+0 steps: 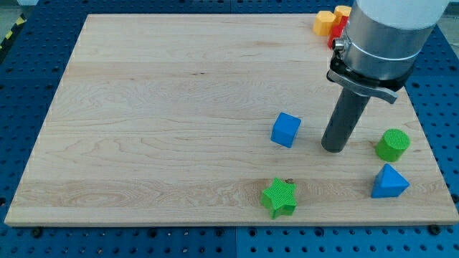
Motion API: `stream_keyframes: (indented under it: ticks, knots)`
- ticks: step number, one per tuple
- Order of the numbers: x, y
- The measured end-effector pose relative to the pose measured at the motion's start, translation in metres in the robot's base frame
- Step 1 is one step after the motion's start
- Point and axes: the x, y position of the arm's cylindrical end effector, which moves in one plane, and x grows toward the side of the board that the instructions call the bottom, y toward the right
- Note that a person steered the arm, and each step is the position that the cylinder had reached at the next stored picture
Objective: Push blue triangle closer to green circle
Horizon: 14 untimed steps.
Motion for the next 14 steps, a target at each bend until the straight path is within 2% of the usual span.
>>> stream_keyframes:
  ticks: [3, 4, 5, 6, 7, 9, 14]
  knots:
    - [0.061, 0.0]
    - [0.094, 0.006]
    - [0.101, 0.025]
    - [0.098, 0.052]
    - [0.094, 0.053]
    - [0.051, 0.055]
    - [0.001, 0.067]
